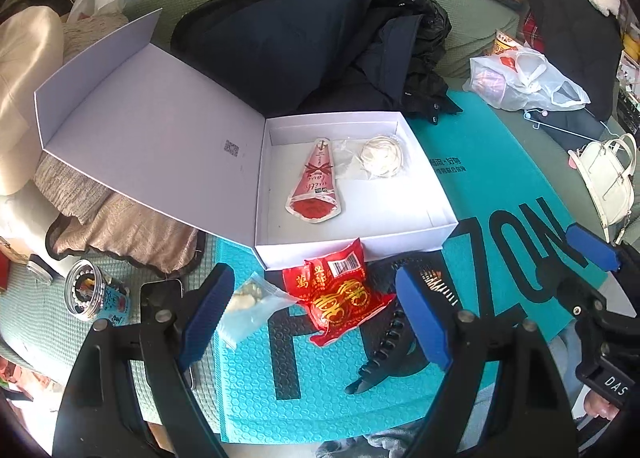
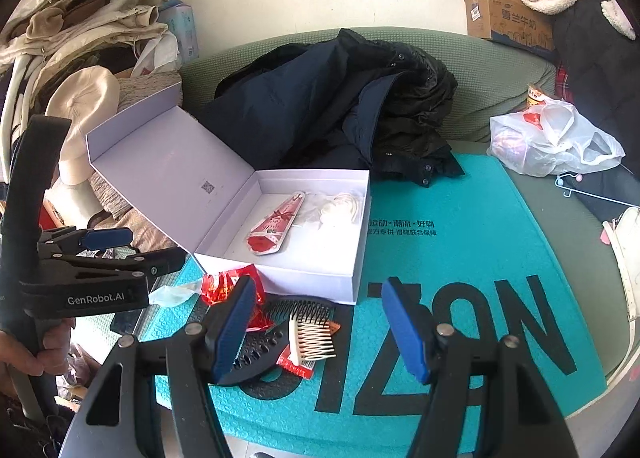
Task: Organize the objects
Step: 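Withdraw both tools from the box back toward the remaining items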
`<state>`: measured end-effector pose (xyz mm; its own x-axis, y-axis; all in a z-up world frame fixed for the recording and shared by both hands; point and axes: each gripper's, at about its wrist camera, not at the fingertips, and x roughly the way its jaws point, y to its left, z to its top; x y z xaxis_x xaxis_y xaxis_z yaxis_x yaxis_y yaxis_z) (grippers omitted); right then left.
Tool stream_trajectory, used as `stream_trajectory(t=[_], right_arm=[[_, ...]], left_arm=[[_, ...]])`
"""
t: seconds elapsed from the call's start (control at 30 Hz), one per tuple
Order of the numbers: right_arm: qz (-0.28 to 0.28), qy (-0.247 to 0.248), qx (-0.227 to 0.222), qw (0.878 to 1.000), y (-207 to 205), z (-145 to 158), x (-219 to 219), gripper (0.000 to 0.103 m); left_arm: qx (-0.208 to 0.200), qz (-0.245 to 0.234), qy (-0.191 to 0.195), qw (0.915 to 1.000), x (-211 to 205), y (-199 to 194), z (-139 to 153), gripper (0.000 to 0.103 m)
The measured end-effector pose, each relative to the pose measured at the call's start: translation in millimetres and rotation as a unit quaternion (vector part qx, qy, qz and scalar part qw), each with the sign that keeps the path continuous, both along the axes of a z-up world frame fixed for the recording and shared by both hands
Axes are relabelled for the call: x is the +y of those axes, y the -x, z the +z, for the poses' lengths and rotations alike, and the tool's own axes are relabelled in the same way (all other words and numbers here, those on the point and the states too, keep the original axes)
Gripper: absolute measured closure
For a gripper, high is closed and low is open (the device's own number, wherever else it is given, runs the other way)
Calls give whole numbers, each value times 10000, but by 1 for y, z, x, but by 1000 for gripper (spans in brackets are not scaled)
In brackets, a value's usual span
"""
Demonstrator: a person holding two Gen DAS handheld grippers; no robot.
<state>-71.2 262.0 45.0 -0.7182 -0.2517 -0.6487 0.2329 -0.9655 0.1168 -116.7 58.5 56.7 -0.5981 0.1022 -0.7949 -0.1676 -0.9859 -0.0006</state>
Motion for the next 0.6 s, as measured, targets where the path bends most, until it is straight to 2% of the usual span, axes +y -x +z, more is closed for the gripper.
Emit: stream_trajectory(t=[0.1, 0.3, 0.4, 0.6], right_arm=[[82, -51, -108, 9999, -3, -12, -7, 37], [317, 130, -213, 9992, -10, -32, -18, 37], [408, 217, -278, 9985, -13, -43, -24, 37], [535, 310, -438, 9971, -14, -62, -33, 37]], left_arm=[[-42, 64, -9, 10000, -8, -5, -8, 21], [-83, 269, -139, 9995, -28, -11, -24, 21], [-102, 403, -79, 9991, -37, -12, -34, 21], [-258, 352, -26, 9990, -48, -13, -59, 21]])
